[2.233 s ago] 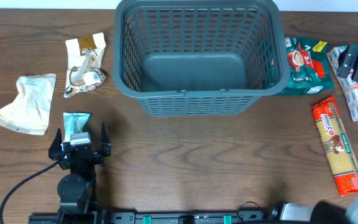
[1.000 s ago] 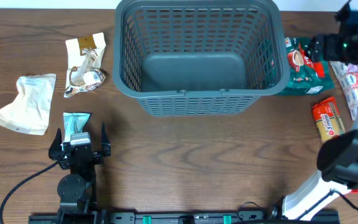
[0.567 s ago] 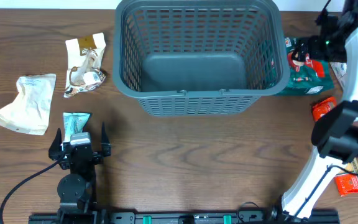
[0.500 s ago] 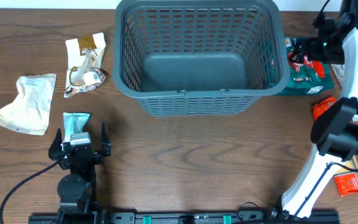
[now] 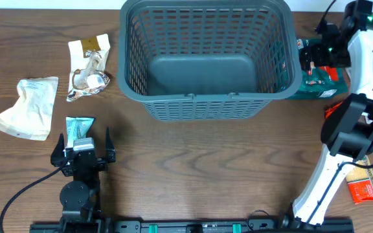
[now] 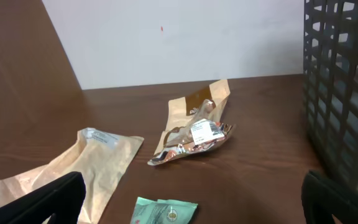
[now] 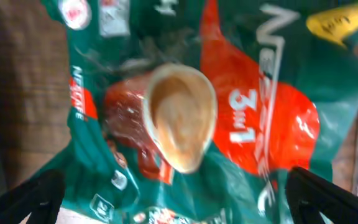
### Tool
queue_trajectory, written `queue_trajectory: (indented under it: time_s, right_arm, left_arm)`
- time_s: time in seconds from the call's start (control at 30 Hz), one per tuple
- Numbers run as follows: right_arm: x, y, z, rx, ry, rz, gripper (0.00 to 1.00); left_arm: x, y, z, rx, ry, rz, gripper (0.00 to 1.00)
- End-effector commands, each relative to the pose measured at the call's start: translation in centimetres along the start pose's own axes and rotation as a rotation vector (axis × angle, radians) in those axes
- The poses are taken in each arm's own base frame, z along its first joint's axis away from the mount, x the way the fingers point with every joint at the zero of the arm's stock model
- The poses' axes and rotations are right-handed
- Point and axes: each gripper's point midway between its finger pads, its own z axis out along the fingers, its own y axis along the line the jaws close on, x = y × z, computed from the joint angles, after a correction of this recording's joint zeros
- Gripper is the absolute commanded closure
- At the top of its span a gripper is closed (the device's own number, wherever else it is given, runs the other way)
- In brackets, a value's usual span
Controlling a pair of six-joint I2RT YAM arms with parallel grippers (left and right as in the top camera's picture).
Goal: Pack container
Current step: 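Lower the right gripper over the green Nescafe bag, then close the right gripper on the green bag and lift it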
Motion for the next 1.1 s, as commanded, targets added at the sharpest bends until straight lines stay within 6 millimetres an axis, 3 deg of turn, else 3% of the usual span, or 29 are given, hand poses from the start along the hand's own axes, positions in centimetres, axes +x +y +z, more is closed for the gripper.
queue_trajectory:
  time_s: [0.0, 0.13, 0.33, 0.63, 0.9, 1.07]
  right_arm:
    - [-1.3, 2.4, 0.8, -0.031, -0.018, -0.079, 0.01]
    - [-1.8, 2.4, 0.9, 0.051, -0.008, -0.079, 0.01]
    - [-1.4, 0.3, 0.7, 0.181, 0.013, 0.036, 0.01]
    - [-0.8, -1.7, 0.5, 0.192, 0.008, 0.143, 0.01]
    - [-1.4, -0.9, 1.1, 0.121, -0.025, 0.144, 0.01]
    - [-0.6, -0.5, 2.6, 0.104, 0.0, 0.129, 0.01]
  left_arm:
    - [1.7, 0.1, 0.2, -0.017, 0.043, 0.015, 0.01]
    - [1.7, 0.1, 0.2, -0.017, 0.043, 0.015, 0.01]
    - [1.7, 0.1, 0.2, -0.017, 0.043, 0.015, 0.01]
    - [1.7, 0.1, 0.2, -0.017, 0.043, 0.015, 0.01]
    - [1.7, 0.1, 0.2, -0.017, 0.043, 0.015, 0.01]
    - [1.7, 0.1, 0.2, -0.017, 0.043, 0.015, 0.01]
